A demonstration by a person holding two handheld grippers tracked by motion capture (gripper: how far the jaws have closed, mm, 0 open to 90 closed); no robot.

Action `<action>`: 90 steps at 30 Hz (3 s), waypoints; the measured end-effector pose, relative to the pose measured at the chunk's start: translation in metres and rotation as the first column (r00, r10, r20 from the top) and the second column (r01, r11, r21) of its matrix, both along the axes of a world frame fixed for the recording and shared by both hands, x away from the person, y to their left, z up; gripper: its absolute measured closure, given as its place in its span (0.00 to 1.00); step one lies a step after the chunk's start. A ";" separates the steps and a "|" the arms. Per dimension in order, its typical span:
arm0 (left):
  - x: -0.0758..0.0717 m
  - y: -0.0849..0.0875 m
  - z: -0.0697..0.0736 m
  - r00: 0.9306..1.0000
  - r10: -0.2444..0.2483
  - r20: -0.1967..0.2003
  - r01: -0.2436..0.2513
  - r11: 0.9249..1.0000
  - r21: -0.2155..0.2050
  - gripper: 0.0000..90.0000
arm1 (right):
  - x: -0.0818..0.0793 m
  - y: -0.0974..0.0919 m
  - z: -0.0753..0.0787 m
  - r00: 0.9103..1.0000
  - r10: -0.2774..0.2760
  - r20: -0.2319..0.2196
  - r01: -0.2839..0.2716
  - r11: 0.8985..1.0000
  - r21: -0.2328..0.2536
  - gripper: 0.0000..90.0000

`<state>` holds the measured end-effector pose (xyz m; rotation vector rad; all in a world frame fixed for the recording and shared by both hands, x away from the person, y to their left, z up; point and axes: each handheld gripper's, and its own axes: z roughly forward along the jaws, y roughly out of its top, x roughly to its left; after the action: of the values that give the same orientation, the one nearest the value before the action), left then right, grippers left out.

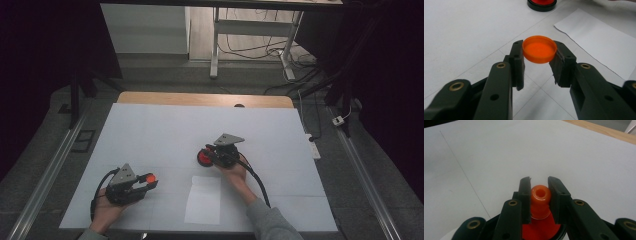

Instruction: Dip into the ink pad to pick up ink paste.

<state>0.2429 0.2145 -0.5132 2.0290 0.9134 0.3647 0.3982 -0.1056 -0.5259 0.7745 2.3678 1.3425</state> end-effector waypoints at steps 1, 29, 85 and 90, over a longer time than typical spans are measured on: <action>0.000 0.000 0.000 1.000 0.000 0.000 0.000 1.000 0.001 0.72 | 0.000 0.000 -0.001 1.000 0.000 -0.002 0.000 1.000 -0.006 0.80; -0.002 0.000 0.002 1.000 0.007 0.007 -0.007 1.000 0.000 0.72 | -0.002 -0.001 -0.008 0.999 0.012 0.044 -0.011 1.000 -0.011 0.81; 0.000 0.003 0.002 1.000 0.006 0.011 -0.007 1.000 0.001 0.72 | -0.021 -0.025 0.036 0.999 0.043 0.031 -0.046 0.991 0.125 0.80; 0.001 0.003 0.002 1.000 0.008 0.011 -0.008 1.000 0.004 0.72 | -0.027 -0.032 0.039 0.998 0.042 0.035 -0.047 0.991 0.127 0.80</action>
<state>0.2436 0.2171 -0.5116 2.0257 0.9148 0.3821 0.3712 -0.1371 -0.4871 0.7329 2.3056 1.5255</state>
